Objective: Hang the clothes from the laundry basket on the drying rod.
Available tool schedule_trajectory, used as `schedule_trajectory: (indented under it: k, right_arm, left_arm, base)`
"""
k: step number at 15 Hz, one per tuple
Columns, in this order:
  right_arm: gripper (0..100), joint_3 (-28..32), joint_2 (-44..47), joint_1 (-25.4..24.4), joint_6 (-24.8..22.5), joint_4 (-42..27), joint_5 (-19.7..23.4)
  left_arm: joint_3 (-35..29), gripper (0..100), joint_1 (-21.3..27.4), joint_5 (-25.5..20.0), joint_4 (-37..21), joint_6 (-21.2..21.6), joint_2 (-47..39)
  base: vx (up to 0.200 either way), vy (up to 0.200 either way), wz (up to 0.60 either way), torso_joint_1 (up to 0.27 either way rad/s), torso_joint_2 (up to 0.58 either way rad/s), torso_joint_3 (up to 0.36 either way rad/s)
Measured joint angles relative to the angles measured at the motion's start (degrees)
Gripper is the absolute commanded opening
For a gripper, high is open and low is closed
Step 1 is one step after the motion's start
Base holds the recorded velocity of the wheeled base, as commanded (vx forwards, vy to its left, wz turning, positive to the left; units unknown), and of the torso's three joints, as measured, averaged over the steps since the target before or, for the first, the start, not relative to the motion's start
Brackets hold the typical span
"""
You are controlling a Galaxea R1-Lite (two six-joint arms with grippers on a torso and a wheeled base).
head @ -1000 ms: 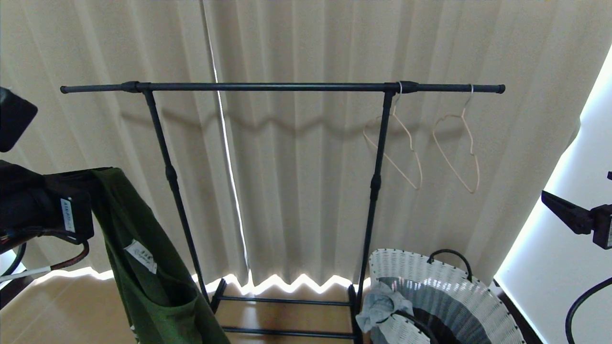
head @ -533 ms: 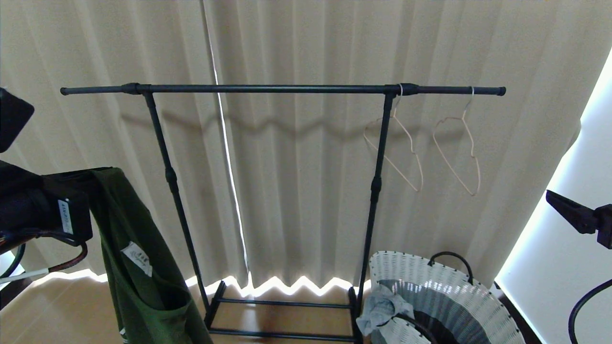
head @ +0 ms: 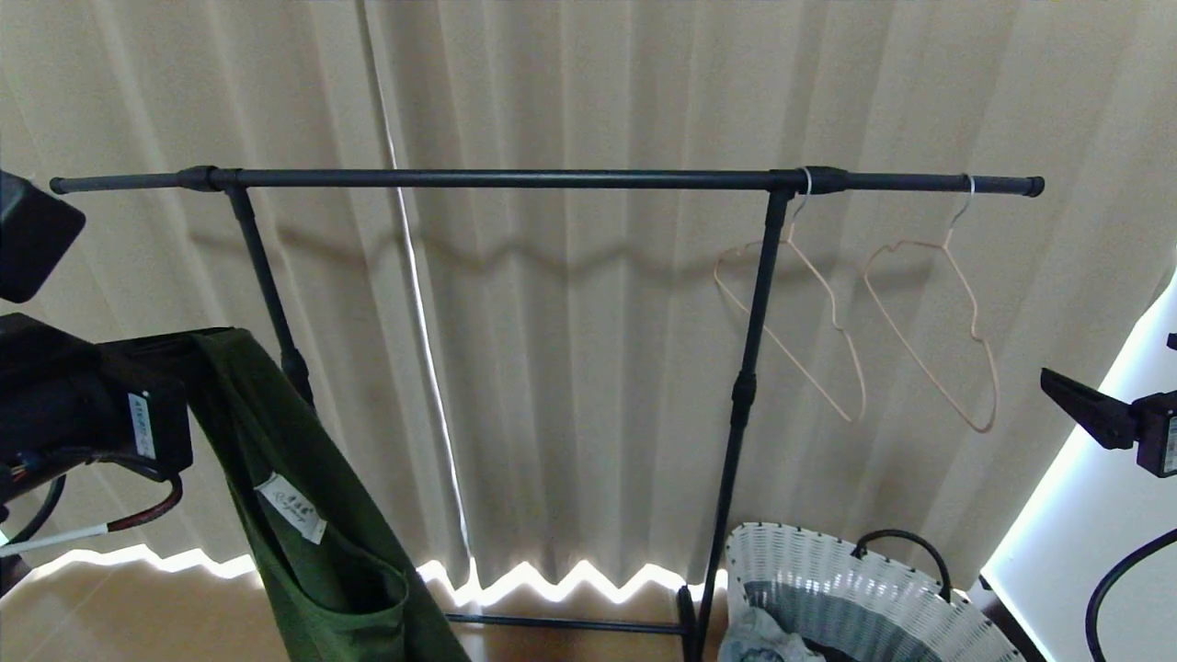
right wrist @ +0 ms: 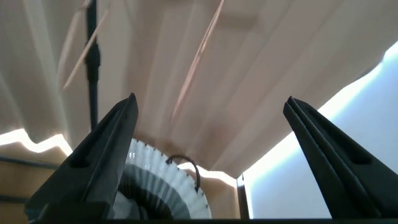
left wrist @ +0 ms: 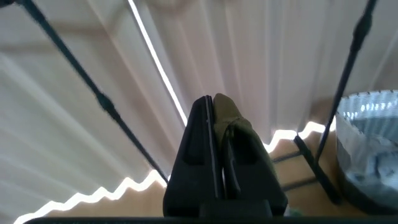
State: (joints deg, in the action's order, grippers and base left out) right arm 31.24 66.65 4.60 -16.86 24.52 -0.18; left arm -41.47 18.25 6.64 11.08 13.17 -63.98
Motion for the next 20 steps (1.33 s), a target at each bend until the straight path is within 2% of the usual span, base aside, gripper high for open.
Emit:
schedule_trajectory:
  k: [3,6,8,11,15,20]
  right_arm:
    - [100,1.19,0.38,0.39,0.61,-0.22,0.40]
    - [100,5.61,2.91,1.71,3.95,-2.77,0.51]
    - [100,10.81,5.32,2.05,6.50,-10.81,0.45]
    - [100,21.70,9.95,2.18,9.17,-23.97,0.16]
    - [100,27.97,18.44,3.17,10.48,-26.50,-0.26]
    - [100,29.59,24.11,3.63,12.00,-26.67,-0.26]
  left_arm:
    - [2.39,0,0.02,0.00,2.13,-0.01,-0.11]
    - [4.46,0,0.00,0.02,4.95,0.00,-0.88]
    - [5.80,0,-0.01,0.02,8.02,0.07,-1.32]
    - [7.74,0,-0.06,0.06,10.26,0.10,-1.46]
    - [8.42,0,0.02,0.06,12.81,0.13,-1.15]
    - [9.51,0,0.49,0.09,13.14,1.72,0.04]
  base:
    - [0.067,0.000,0.00,0.001,0.00,-0.001]
    - [0.000,0.000,0.00,0.000,0.00,0.000]
    - [0.000,0.000,0.00,0.000,0.00,0.000]
    - [0.000,0.000,0.00,0.000,0.00,0.000]
    - [0.000,0.000,0.00,0.000,0.00,0.000]
    - [0.000,0.000,0.00,0.000,0.00,0.000]
